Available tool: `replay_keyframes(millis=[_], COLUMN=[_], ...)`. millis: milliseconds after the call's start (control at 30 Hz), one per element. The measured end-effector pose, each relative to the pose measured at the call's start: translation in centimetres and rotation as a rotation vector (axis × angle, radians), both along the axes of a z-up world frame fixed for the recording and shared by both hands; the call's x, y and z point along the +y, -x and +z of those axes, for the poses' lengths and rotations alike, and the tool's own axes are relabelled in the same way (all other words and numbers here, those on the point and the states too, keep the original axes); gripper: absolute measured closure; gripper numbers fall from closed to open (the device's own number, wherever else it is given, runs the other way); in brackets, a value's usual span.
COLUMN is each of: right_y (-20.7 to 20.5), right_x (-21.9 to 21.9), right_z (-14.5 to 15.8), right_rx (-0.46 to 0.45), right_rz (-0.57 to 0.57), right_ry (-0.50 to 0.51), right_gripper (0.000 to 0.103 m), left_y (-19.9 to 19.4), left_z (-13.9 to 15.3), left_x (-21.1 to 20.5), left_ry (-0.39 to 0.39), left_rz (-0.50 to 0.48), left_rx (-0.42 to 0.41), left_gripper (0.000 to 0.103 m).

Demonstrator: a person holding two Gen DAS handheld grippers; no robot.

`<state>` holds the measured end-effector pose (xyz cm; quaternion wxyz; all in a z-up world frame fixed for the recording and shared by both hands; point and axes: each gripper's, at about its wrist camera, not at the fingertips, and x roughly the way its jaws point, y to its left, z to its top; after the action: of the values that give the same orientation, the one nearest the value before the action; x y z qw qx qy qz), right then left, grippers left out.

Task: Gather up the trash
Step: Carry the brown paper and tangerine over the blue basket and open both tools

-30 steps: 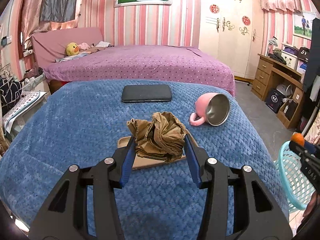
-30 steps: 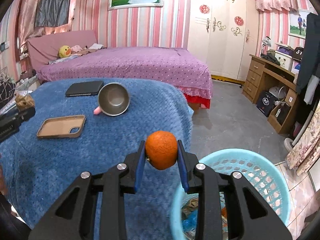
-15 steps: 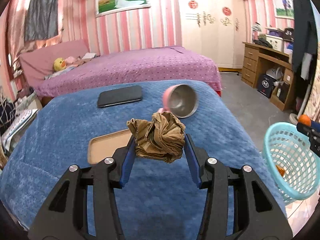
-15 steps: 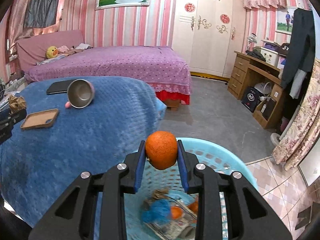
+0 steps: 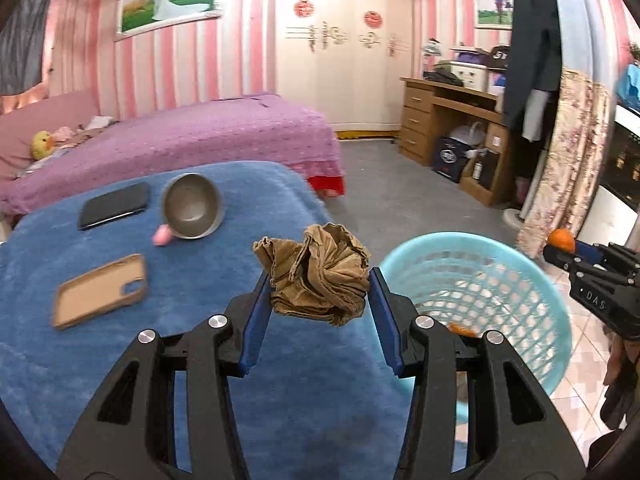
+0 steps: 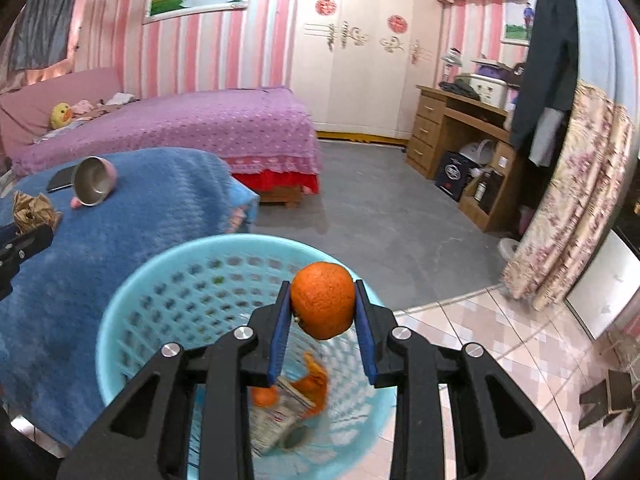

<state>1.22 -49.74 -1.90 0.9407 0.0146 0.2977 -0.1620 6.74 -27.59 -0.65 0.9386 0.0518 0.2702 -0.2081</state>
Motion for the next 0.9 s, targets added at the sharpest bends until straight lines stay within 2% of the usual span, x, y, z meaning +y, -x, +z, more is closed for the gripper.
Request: replay_keyframes(millis=[167, 300, 500, 567, 600, 633, 900], right_y=[0.8, 0.8, 0.6, 0.4, 0.4, 0.4, -0.1], right_x=[-2.0, -2.4, -2.8, -2.9, -2.8, -2.7, -2.0], right_z=[-0.3, -0.5, -1.2, -1.4, -1.5, -1.5, -1.2], right_rx=[-0.013, -0.006, -0.014, -0.011, -0.010, -0.011, -0.018], right_rz=[-0.032, -0.054, -0.038, -0.035, -0.033, -0.031, -0.034], right_ry=[-0.043, -0.033, -0.086, -0.098, -0.104, -0.108, -0.106], right_gripper=[0.073, 0.073, 0.073, 0.073, 0.073, 0.073, 0.073], left_y=[-0.4, -0.6, -1.1, -1.5, -1.5, -1.6, -1.8], left_z=[-0.8, -1.5, -3.0, -3.2, -3.2, -3.1, -2.4], left_x=[-3.8, -6.4, -9.1, -9.2, -9.3, -8.9, -5.4], left_ry=[0.027, 0.025, -0.021, -0.027, -0.031, -0.037, -0.040], left_rz=[-0.064, -0.096, -0.120, -0.104, -0.092, -0.071, 0.005], left_rx=[0.042, 0.077, 0.103, 0.108, 0.102, 0.087, 0.044], left_gripper=[0.056, 0.056, 0.055, 0.044, 0.031, 0.024, 0.008])
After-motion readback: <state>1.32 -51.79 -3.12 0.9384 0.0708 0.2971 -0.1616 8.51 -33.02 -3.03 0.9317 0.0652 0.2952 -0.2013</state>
